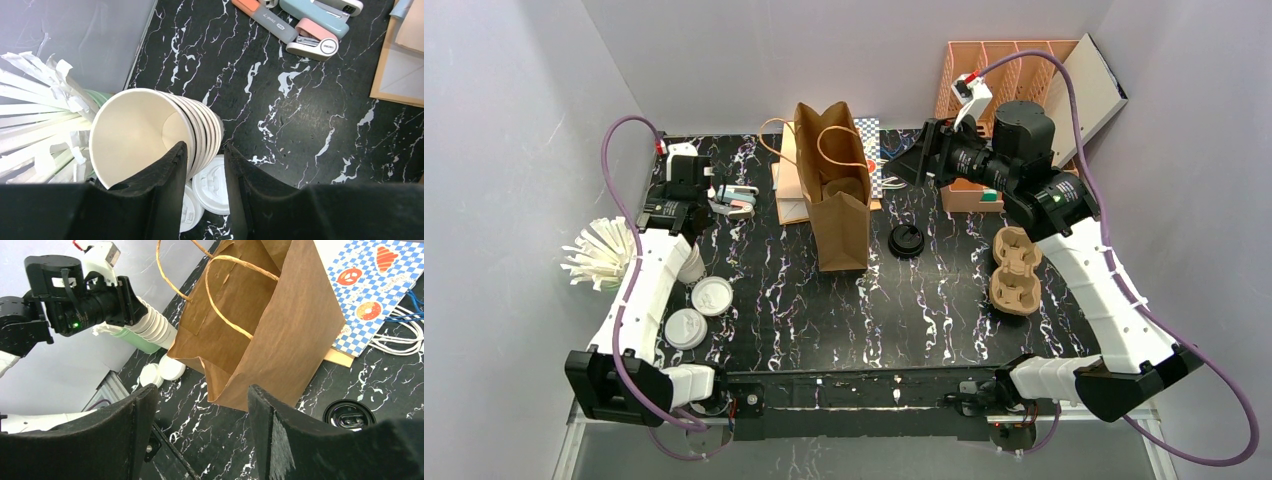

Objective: Pack the takeout coffee

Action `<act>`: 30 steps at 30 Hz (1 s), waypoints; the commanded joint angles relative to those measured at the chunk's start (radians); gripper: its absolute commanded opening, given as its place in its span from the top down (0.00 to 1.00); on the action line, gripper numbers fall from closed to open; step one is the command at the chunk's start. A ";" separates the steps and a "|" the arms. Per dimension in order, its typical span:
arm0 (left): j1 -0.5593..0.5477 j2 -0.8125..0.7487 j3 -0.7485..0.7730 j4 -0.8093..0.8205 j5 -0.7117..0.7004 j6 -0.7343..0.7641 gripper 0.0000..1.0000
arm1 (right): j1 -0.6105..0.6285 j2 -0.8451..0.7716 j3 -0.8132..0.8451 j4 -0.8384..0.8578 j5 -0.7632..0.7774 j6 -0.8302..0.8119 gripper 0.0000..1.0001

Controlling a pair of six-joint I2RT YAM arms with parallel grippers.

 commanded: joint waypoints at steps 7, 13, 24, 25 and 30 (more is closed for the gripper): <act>0.004 0.029 -0.022 0.026 -0.091 -0.036 0.77 | 0.003 -0.006 0.040 0.023 -0.027 -0.011 0.28; 0.004 0.003 -0.017 0.027 -0.137 -0.038 1.00 | 0.003 -0.005 0.035 0.027 -0.028 -0.009 0.29; 0.004 -0.041 0.097 -0.038 -0.062 -0.011 1.00 | 0.003 -0.005 0.030 0.032 -0.033 -0.001 0.30; 0.004 -0.037 0.109 -0.049 -0.058 -0.005 1.00 | 0.002 -0.006 0.029 0.032 -0.032 0.000 0.30; 0.004 -0.009 0.157 -0.097 -0.076 0.021 1.00 | 0.003 -0.008 0.029 0.034 -0.032 0.003 0.30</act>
